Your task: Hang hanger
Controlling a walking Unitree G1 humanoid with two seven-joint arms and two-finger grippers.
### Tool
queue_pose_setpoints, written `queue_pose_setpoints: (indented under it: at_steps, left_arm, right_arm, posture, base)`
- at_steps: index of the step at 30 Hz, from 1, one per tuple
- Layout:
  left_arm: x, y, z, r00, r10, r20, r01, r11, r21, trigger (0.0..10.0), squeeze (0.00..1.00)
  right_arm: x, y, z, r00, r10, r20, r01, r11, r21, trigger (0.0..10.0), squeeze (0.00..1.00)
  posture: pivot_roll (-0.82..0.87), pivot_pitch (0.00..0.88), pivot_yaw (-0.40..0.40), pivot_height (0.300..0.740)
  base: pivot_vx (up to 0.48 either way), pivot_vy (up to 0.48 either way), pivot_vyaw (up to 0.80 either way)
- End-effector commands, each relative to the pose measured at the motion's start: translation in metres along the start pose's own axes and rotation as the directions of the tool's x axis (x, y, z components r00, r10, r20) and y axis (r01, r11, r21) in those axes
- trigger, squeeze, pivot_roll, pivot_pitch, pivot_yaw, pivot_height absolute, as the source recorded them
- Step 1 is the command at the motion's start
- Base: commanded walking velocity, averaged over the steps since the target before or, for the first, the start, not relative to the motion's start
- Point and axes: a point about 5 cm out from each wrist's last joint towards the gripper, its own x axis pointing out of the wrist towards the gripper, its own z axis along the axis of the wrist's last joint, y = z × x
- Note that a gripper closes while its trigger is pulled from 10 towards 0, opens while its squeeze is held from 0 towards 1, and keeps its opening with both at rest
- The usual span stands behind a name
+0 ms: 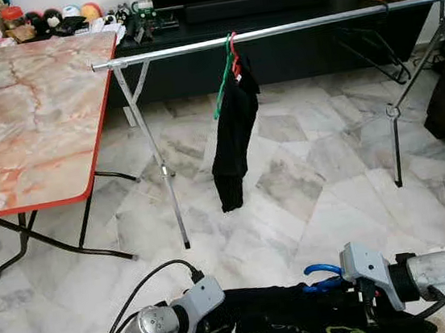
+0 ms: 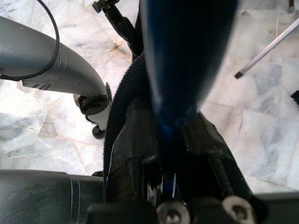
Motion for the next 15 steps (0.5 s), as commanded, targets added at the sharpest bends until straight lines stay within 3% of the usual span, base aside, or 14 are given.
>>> queue_pose_setpoints:
  at_steps: [1,2,3,6,15]
  left_arm:
    - [-0.003,-0.0013,-0.0095,0.999,0.014,-0.031,-0.015,0.999,-0.051,4.7,0.0]
    - [-0.0039,0.0003,-0.0108,0.999,0.029,-0.033,-0.031,0.997,-0.072,0.0,0.0]
    - [-0.0052,0.0025,-0.0126,0.998,0.057,-0.031,-0.06,0.991,-0.12,0.0,0.0]
    - [-0.0059,0.0032,-0.0144,0.997,0.073,-0.028,-0.077,0.982,-0.17,0.0,0.0]
    - [-0.0045,-0.0045,-0.0188,0.998,0.054,-0.041,-0.06,0.982,-0.18,0.0,0.0]
  right_arm:
    - [-0.0072,-0.0018,0.0051,1.0,-0.021,0.017,0.022,1.0,-0.015,10.0,0.0]
    - [-0.0079,-0.0021,0.0056,0.999,-0.027,0.027,0.027,1.0,-0.009,10.0,0.0]
    - [-0.0085,-0.0022,0.0065,0.999,-0.03,0.039,0.03,1.0,-0.002,10.0,0.0]
    - [-0.009,-0.0016,0.0073,0.999,-0.026,0.042,0.026,1.0,-0.003,10.0,0.0]
    - [-0.0109,-0.0054,0.0104,0.997,-0.056,0.052,0.056,0.998,-0.001,10.0,0.0]
  posture:
    - [-0.08,0.166,0.005,0.74]
    - [-0.09,0.166,0.001,0.74]
    - [-0.1,0.168,0.001,0.74]
    - [-0.1,0.167,0.0,0.74]
    - [-0.11,0.169,-0.001,0.74]
  base:
    - [0.0,0.0,0.0]
    - [0.0,0.0,0.0]
    - [0.0,0.0,0.0]
    - [0.0,0.0,0.0]
    - [0.0,0.0,0.0]
